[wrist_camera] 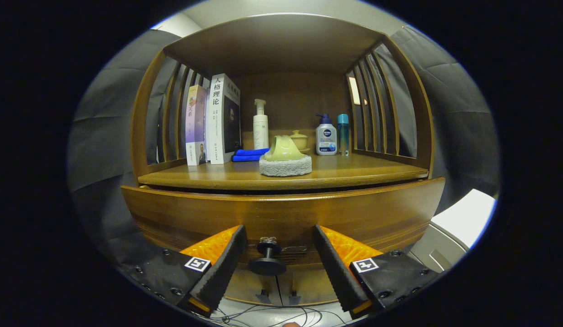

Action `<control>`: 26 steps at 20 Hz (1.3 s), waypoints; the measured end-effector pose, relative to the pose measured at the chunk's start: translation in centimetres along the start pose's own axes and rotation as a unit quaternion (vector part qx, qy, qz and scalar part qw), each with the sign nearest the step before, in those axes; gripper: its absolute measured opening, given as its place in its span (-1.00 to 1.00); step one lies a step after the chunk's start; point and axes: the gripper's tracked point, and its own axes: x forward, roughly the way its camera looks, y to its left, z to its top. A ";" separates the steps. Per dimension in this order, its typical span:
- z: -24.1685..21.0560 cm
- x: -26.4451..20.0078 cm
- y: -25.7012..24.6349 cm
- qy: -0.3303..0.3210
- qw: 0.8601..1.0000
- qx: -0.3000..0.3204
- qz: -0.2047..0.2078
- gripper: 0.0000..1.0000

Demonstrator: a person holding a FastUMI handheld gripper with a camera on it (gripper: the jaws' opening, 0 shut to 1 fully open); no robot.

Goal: Pull open the drawer, take out the items inside it, and place them on the countertop above the cabinet.

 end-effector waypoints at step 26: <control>7.4 -18.5 -1.8 -0.113 0.990 -0.037 0.075 0.96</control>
